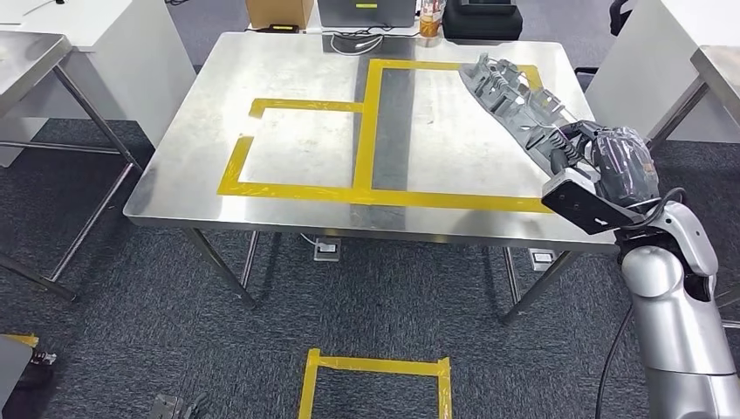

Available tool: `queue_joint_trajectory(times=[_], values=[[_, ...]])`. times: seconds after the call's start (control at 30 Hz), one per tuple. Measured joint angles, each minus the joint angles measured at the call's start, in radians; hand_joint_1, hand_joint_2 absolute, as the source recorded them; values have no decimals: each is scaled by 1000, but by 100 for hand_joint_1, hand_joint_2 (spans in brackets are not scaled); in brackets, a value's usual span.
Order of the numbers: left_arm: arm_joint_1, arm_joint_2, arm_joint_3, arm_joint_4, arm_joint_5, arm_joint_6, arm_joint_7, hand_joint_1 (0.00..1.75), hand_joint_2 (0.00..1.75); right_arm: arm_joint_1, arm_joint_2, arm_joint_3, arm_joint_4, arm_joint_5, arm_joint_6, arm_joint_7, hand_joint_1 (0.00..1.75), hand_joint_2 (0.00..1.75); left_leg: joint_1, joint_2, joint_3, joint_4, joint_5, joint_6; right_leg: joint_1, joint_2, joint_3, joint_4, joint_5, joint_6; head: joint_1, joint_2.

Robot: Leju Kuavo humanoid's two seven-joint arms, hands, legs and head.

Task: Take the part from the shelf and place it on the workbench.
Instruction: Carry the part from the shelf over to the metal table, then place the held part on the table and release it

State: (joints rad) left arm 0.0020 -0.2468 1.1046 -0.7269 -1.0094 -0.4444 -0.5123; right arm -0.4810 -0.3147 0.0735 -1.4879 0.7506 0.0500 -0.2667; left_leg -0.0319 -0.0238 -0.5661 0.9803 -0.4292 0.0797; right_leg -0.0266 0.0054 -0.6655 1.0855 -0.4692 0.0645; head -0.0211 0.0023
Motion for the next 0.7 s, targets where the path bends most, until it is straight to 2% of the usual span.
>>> queue_joint_trajectory(times=[0.03, 0.07, 0.13, 0.2, 0.27, 0.33, 0.37, 0.4, 0.43, 0.47, 0.5, 0.53, 0.57, 0.6, 0.67, 0.7], values=[[0, 0, -1, 0, 1, 2, 0, 0, 175, 0, 0, -2, 0, 2, 0, 0, 175, 175, -1, 0, 2, 9, -12, -5, 1, -3, 16, -49, 32, -4, 0, 0], [0, 1, -2, 1, 2, 4, 0, 0, 175, 1, 0, -4, -1, 3, 0, 0, 175, 175, -3, 0, 1, 16, -21, -11, 4, -4, 24, -74, 53, -15, -1, 0], [-1, 1, -3, 1, 3, 5, 0, 0, 175, 0, 1, -7, -5, 6, -1, -1, 175, 175, -5, 1, 0, 25, -32, -20, 4, -4, 32, -78, 55, -46, -2, 0], [-3, 4, -4, 1, 3, 6, 0, 0, 175, 1, 1, -11, -8, 8, -1, -1, 175, 175, -3, 3, -18, 58, -34, -30, -3, -3, 42, -81, 54, -57, -3, 0], [-5, 6, -7, 0, 3, 6, 0, 0, 175, 4, 2, -13, -9, 9, -1, -1, 175, 175, 7, 8, -79, 153, -48, -48, -9, -1, 55, -82, 45, -64, -4, 0], [-6, 5, -9, 1, 3, 6, 0, 0, 175, 10, 2, -16, -9, 10, -1, -1, 175, 175, 25, 14, -164, 270, -88, -69, -11, 0, 68, -82, 31, -65, -5, 0], [-5, 5, -10, 1, 3, 6, 0, 0, 175, 14, 2, -18, -9, 10, -1, -1, 175, 175, 33, 18, -194, 302, -103, -76, -11, 2, 78, -82, 22, -64, -5, 0], [-5, 5, -11, 2, 3, 7, 0, 0, 175, 19, 3, -20, -9, 10, -1, -1, 175, 175, 40, 20, -209, 303, -103, -80, -11, 3, 90, -82, 13, -62, -5, 0], [-5, 6, -11, 3, 3, 9, 0, 0, 175, 23, 3, -22, -9, 10, -1, -1, 175, 175, 43, 22, -205, 269, -82, -81, -12, 3, 103, -82, 4, -59, -5, 0], [-5, 6, -12, 3, 4, 11, 0, 0, 175, 25, 3, -23, -10, 11, -1, -1, 175, 175, 45, 23, -188, 207, -40, -79, -12, 4, 118, -83, -5, -56, -5, 0], [-5, 7, -12, 4, 5, 14, 0, 0, 175, 26, 4, -24, -10, 12, -1, 0, 175, 175, 44, 23, -165, 133, 16, -74, -13, 4, 131, -83, -14, -53, -5, 0], [-5, 8, -12, 4, 6, 18, 0, 0, 175, 26, 5, -25, -11, 13, -1, 0, 175, 175, 42, 23, -145, 74, 57, -69, -13, 5, 141, -85, -22, -48, -5, 0], [-5, 10, -13, 5, 9, 20, -1, 0, 175, 26, 6, -27, -12, 15, -1, 0, 175, 175, 38, 23, -130, 35, 86, -63, -12, 7, 147, -87, -28, -42, -4, 0], [-5, 11, -14, 6, 13, 22, -2, 0, 175, 26, 7, -29, -13, 17, -1, 0, 175, 175, 33, 23, -124, 20, 96, -58, -12, 7, 150, -89, -33, -36, -4, 0], [-6, 13, -17, 7, 24, 21, -8, 0, 175, 27, 8, -32, -16, 20, 0, 1, 175, 175, 27, 23, -113, 14, 89, -49, -12, 8, 154, -100, -40, -24, -5, 0], [-6, 14, -18, 7, 31, 20, -11, 0, 175, 28, 8, -34, -17, 21, 1, 1, 175, 175, 26, 22, -103, 3, 89, -44, -12, 6, 155, -98, -46, -22, -4, 0]])
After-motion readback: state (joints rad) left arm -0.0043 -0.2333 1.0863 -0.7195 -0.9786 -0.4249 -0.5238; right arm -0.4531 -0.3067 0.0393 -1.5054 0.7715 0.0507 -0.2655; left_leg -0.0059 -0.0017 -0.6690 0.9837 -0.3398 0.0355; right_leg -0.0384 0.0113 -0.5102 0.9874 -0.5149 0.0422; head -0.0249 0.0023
